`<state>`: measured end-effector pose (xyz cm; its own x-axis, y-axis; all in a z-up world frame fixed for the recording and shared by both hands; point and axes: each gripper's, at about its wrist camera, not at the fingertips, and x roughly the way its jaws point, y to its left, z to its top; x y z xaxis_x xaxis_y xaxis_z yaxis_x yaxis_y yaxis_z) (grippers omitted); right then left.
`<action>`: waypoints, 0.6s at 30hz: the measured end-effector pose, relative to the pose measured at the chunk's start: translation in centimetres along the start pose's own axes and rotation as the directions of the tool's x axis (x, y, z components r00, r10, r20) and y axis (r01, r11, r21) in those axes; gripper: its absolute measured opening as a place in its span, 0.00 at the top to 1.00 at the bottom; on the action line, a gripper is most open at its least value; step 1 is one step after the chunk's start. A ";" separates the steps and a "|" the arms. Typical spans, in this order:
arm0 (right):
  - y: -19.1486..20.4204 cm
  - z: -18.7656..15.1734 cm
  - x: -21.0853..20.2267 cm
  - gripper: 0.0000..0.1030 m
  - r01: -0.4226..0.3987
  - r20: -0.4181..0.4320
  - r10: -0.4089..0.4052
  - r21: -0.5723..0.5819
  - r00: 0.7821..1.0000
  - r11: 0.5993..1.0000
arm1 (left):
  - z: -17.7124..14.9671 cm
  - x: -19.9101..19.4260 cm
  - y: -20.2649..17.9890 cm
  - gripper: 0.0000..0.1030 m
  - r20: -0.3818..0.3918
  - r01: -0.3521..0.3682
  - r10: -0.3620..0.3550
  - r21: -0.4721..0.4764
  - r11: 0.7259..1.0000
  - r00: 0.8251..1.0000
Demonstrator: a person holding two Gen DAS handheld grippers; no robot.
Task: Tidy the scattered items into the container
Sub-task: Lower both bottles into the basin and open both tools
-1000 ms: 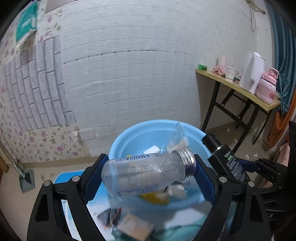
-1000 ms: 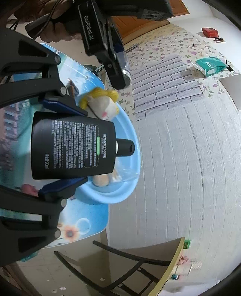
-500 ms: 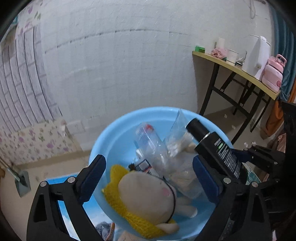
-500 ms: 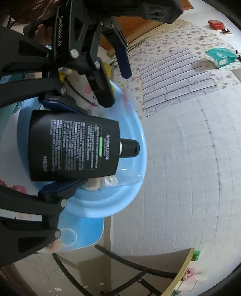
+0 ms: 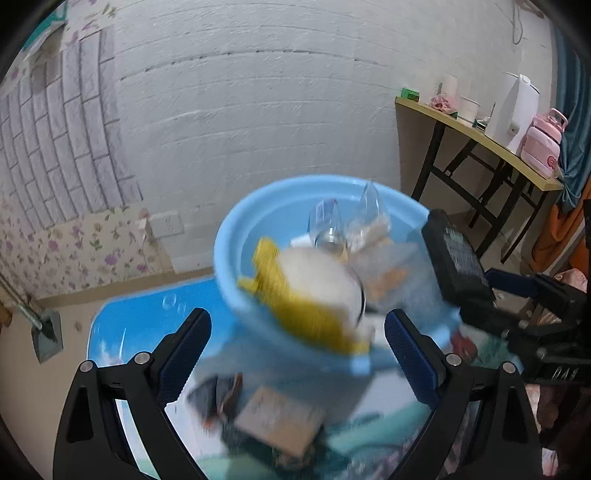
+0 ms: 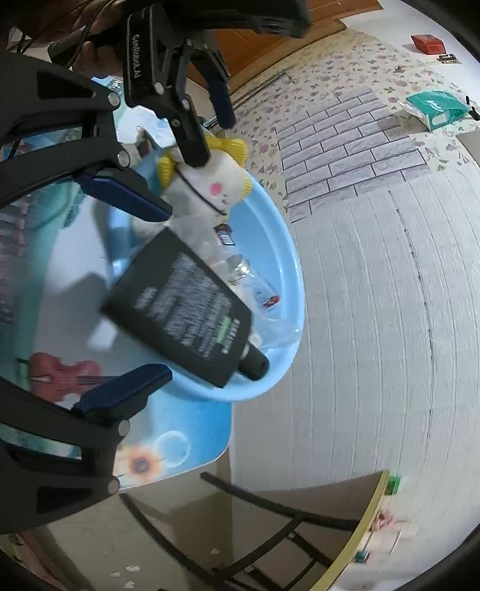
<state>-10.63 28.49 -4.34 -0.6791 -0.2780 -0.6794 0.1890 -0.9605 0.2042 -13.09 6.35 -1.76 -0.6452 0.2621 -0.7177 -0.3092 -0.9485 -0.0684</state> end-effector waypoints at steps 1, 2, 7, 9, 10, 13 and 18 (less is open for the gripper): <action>0.1 -0.4 -0.4 0.22 0.004 0.000 -0.004 0.003 1.000 1.000 | -0.7 -0.3 0.2 0.08 -0.006 -0.001 0.001 -0.006 1.000 1.000; 0.1 -1.0 -0.9 0.22 0.007 0.000 -0.007 0.007 1.000 1.000 | -1.6 -0.7 0.3 0.08 -0.011 -0.006 0.005 -0.011 1.000 1.000; 1.1 -2.9 -2.0 0.22 0.013 -0.022 -0.013 0.013 1.000 1.000 | -4.5 -2.0 0.8 0.08 -0.027 -0.008 0.007 -0.019 1.000 1.000; 1.6 -3.6 -2.4 0.22 0.009 -0.025 -0.009 0.012 1.000 1.000 | -5.3 -2.3 0.8 0.08 -0.032 -0.005 0.004 -0.028 1.000 0.999; 2.0 -3.8 -2.6 0.22 0.006 -0.028 -0.006 0.008 1.000 1.000 | -5.6 -2.5 0.9 0.08 -0.033 -0.003 0.002 -0.030 1.000 0.999; 3.0 -4.4 -3.2 0.22 -0.002 -0.029 0.001 -0.012 1.000 1.000 | -6.0 -3.2 0.5 0.08 -0.023 -0.001 0.000 -0.027 1.000 1.000; 4.2 -5.1 -3.8 0.22 -0.008 -0.038 0.007 -0.030 0.999 1.000 | -6.3 -4.6 0.4 0.08 0.014 0.009 -0.008 -0.020 1.000 1.000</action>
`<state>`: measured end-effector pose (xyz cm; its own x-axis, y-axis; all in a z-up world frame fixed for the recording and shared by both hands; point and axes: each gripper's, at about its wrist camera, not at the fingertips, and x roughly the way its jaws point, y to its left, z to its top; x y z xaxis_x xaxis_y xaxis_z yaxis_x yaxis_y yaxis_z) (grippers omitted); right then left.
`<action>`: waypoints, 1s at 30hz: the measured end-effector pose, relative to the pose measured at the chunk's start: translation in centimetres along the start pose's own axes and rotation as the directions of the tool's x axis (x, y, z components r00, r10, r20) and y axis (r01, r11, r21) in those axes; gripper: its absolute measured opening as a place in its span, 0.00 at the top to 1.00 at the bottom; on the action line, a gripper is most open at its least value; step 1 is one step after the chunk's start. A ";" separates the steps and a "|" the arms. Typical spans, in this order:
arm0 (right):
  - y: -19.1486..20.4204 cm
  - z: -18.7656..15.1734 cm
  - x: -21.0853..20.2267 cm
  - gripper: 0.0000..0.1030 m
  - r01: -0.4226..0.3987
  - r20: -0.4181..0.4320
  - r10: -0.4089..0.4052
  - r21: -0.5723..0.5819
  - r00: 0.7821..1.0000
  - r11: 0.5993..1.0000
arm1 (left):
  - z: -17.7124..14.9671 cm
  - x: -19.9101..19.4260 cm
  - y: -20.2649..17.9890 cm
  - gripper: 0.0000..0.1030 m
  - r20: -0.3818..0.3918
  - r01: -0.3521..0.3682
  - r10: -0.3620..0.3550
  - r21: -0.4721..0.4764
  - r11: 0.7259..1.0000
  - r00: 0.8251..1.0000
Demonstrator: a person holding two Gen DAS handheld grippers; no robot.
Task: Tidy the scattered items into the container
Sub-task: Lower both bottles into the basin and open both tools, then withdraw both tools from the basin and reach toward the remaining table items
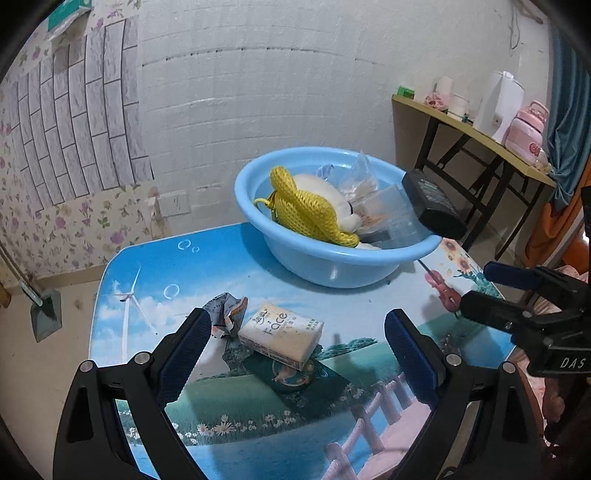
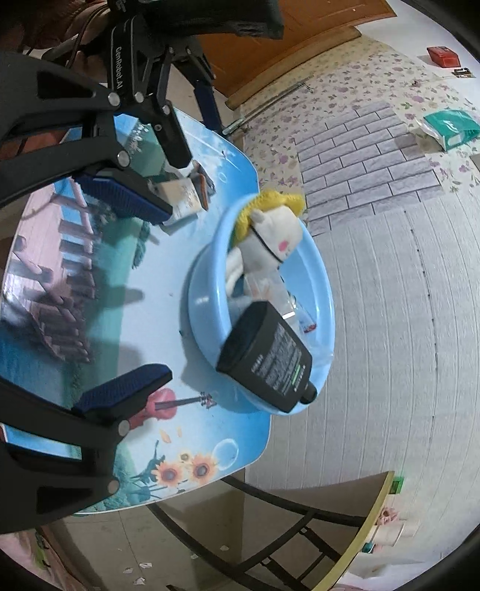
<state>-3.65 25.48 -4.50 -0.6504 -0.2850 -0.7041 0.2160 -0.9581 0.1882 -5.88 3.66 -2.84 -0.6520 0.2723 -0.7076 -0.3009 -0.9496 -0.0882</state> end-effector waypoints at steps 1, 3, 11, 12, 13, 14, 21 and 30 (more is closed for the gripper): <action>0.2 -0.1 -0.2 0.22 0.000 0.001 0.000 -0.004 1.000 1.000 | 0.0 -0.1 0.0 0.08 0.002 0.000 0.000 0.001 1.000 1.000; 0.4 -0.2 -0.4 0.22 0.001 0.005 -0.001 -0.007 1.000 1.000 | -0.1 -0.3 0.0 0.08 0.003 0.002 -0.002 0.003 1.000 1.000; 0.7 -0.4 -0.6 0.22 0.001 0.008 -0.001 -0.007 1.000 1.000 | -0.8 -0.4 0.4 0.08 -0.003 0.007 -0.007 -0.012 1.000 1.000; 0.8 -0.5 -0.4 0.22 -0.001 0.001 0.001 -0.004 1.000 1.000 | -0.9 -0.4 0.5 0.08 -0.002 0.008 -0.008 -0.015 1.000 1.000; 0.7 -0.5 -0.3 0.22 -0.003 -0.003 0.003 -0.003 1.000 1.000 | -0.9 -0.4 0.6 0.08 0.000 0.008 -0.008 -0.018 1.000 1.000; 0.8 -0.5 -0.2 0.22 -0.005 -0.007 0.005 -0.002 1.000 1.000 | -0.9 -0.5 0.7 0.08 0.002 0.007 -0.007 -0.020 1.000 1.000; 1.1 -0.9 0.6 0.22 -0.003 -0.019 0.002 -0.004 1.000 1.000 | -1.5 0.2 1.6 0.08 -0.016 0.003 -0.003 -0.038 0.999 1.000; 1.1 -1.4 3.0 0.22 -0.007 -0.071 0.008 0.014 0.997 1.000 | -2.6 2.1 3.2 0.08 -0.065 -0.011 0.008 -0.046 0.999 0.998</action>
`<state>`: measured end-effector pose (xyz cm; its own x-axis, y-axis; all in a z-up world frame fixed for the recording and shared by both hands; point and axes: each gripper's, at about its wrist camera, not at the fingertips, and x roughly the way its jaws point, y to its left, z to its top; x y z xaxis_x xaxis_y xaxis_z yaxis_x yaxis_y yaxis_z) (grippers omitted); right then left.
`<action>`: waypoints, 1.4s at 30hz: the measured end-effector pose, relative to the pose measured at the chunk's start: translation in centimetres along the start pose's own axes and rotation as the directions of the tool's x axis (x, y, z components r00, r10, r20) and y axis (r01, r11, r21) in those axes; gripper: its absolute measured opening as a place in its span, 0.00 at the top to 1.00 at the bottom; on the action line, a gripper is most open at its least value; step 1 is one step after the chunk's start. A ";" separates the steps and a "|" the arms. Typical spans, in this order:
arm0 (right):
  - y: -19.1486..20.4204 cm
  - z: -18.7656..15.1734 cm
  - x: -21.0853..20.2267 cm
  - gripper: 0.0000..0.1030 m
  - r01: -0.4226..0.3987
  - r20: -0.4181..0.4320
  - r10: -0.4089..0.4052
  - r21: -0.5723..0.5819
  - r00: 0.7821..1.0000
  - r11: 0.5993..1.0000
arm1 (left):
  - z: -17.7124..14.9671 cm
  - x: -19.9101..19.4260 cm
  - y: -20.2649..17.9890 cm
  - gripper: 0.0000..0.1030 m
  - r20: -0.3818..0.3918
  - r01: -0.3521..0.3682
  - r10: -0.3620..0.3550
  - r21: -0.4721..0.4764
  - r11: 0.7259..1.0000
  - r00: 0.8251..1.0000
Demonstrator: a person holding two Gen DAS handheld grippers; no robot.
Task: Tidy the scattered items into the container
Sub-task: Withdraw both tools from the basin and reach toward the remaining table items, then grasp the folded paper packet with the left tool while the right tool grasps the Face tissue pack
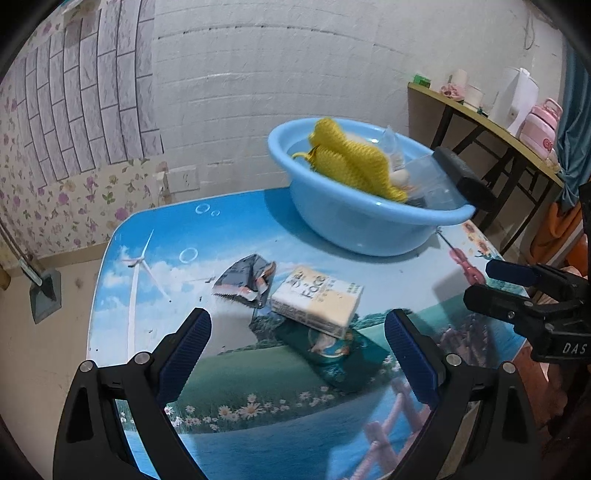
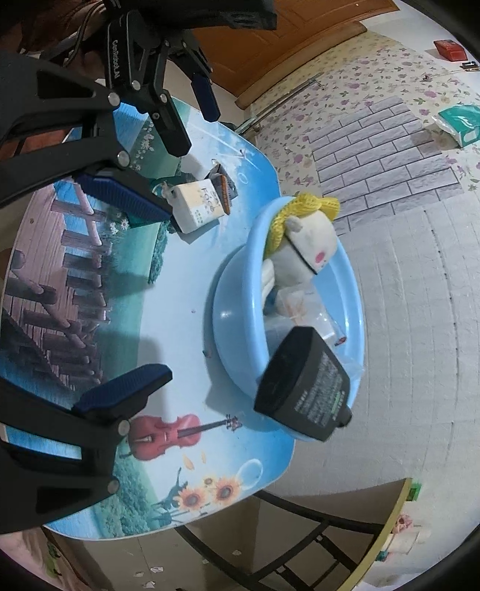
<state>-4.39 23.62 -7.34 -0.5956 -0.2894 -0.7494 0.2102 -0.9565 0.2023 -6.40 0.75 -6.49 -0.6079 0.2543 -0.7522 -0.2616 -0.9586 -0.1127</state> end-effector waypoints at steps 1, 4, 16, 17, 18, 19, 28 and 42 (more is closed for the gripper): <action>0.1 0.0 0.3 0.22 -0.003 -0.008 0.003 -0.002 1.000 1.000 | 0.0 0.3 0.2 0.08 -0.004 -0.001 0.001 -0.002 1.000 1.000; 0.5 -0.1 1.3 0.22 -0.011 -0.035 0.010 -0.013 0.999 1.000 | 0.3 0.9 1.0 0.08 -0.009 -0.009 0.009 -0.005 1.000 1.000; 4.2 0.9 5.0 0.22 -0.114 -0.084 0.104 -0.114 0.991 0.987 | 1.8 3.5 5.1 0.08 -0.025 0.030 -0.031 -0.028 0.999 0.999; 4.6 1.0 5.3 0.22 -0.121 -0.089 0.110 -0.124 0.990 0.985 | 1.9 4.0 5.2 0.08 -0.032 0.038 -0.039 -0.022 0.999 0.999; 5.1 1.1 5.8 0.22 -0.125 -0.097 0.113 -0.136 0.989 0.983 | 1.9 4.5 5.4 0.08 -0.046 0.048 -0.049 -0.014 0.999 0.998; 5.4 1.2 6.1 0.22 -0.127 -0.103 0.113 -0.144 0.988 0.981 | 2.0 5.1 5.5 0.08 -0.059 0.051 -0.051 -0.006 0.999 0.997; 7.6 1.4 9.0 0.22 -0.141 -0.169 0.108 -0.197 0.980 0.970 | 2.4 7.8 6.8 0.39 -0.106 0.095 -0.097 -0.025 0.995 0.990; 7.7 1.3 9.6 0.54 -0.190 -0.205 0.151 -0.189 0.967 0.963 | 1.6 5.1 5.5 0.71 -0.095 0.124 -0.123 0.000 0.992 0.988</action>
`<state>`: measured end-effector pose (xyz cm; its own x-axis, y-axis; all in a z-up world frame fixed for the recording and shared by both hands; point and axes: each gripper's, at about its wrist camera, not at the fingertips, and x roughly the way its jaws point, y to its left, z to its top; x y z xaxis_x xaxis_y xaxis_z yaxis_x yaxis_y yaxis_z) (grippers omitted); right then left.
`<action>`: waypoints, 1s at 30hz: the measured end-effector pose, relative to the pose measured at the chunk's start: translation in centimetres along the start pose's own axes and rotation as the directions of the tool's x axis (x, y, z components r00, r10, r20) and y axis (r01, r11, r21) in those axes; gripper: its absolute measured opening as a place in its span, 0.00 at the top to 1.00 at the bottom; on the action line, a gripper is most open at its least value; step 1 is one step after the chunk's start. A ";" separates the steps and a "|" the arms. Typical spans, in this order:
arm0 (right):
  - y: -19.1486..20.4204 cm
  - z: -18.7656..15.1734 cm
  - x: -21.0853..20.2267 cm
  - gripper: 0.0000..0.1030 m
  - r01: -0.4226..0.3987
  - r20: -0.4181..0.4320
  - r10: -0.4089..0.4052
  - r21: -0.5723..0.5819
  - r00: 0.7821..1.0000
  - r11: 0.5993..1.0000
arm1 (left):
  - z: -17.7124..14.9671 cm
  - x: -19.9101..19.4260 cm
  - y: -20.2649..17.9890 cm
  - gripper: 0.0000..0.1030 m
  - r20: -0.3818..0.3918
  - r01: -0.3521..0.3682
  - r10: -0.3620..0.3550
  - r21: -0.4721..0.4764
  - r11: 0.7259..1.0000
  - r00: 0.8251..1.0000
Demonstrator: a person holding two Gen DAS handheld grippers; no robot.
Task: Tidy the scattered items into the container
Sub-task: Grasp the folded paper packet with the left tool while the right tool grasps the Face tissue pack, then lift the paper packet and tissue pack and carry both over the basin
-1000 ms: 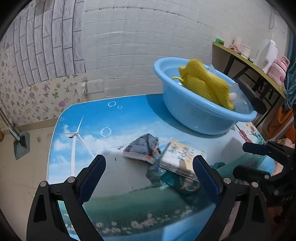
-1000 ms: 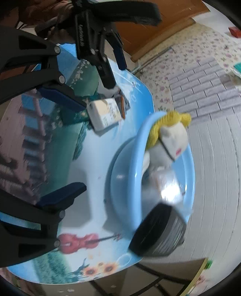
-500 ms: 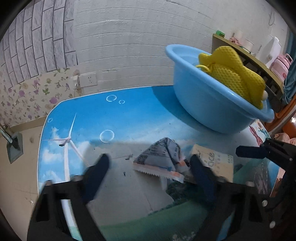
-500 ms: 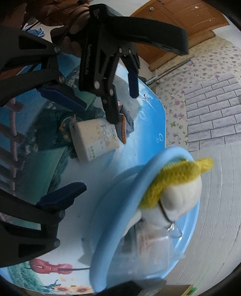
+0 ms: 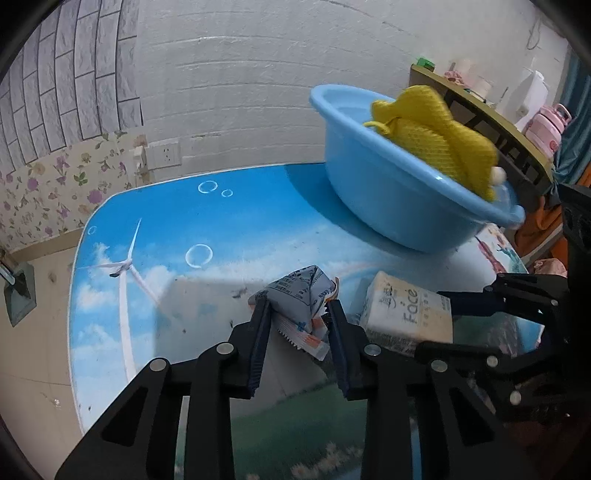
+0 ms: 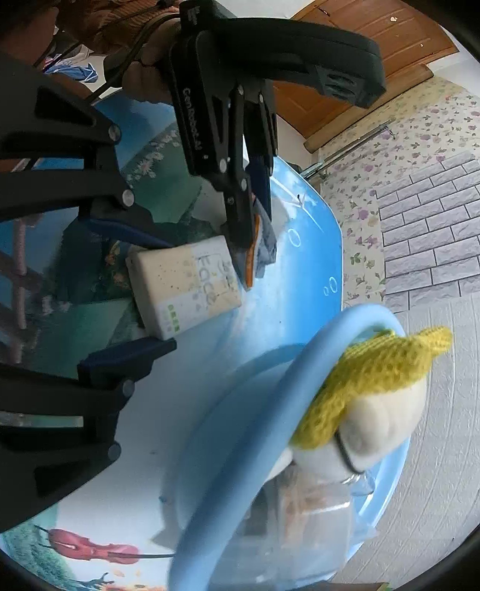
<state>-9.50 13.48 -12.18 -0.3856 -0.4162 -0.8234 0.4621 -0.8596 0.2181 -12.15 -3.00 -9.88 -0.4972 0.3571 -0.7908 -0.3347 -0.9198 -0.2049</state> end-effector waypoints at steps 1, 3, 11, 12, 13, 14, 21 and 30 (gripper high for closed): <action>-0.1 -0.1 -0.3 0.55 -0.001 0.005 0.001 0.006 1.000 1.000 | -0.1 -0.5 -0.2 0.71 0.007 0.005 -0.005 -0.001 1.000 1.000; -0.3 -0.4 -0.9 0.55 -0.004 0.016 0.004 0.017 1.000 1.000 | -0.1 -1.7 -0.7 0.72 0.029 0.003 -0.003 -0.003 1.000 1.000; -1.0 -2.0 -5.4 0.55 0.008 0.099 -0.011 0.030 0.995 1.000 | 0.3 -5.7 -3.1 0.72 0.108 -0.016 0.014 0.022 1.000 0.994; -1.1 -2.3 -6.1 0.55 0.009 0.109 -0.013 0.036 0.994 0.999 | 0.2 -6.1 -3.5 0.72 0.115 -0.014 0.011 0.021 1.000 0.993; -1.4 -2.6 -6.8 0.55 0.009 0.121 -0.015 0.045 0.993 0.999 | 0.2 -6.4 -3.8 0.72 0.120 -0.011 0.008 0.019 1.000 0.993; -1.7 -2.8 -7.3 0.55 0.013 0.130 -0.020 0.052 0.991 0.999 | 0.3 -6.5 -4.0 0.72 0.122 -0.009 0.006 0.019 1.000 0.993; -4.0 -5.2 -11.9 0.55 0.056 0.198 -0.075 0.099 0.977 0.993 | 0.8 -7.7 -6.2 0.72 0.156 -0.004 0.004 0.001 1.000 0.988; -7.4 -6.9 -16.3 0.55 0.076 0.286 -0.134 0.204 0.949 0.976 | 2.4 -8.0 -9.7 0.72 0.173 -0.001 -0.005 0.034 0.999 0.985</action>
<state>-1.13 28.63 -3.97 -0.6561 -0.3649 -0.6606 0.2585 -0.9310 0.2576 -6.87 3.40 -0.14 -0.6266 0.3845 -0.6779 -0.3615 -0.9140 -0.1843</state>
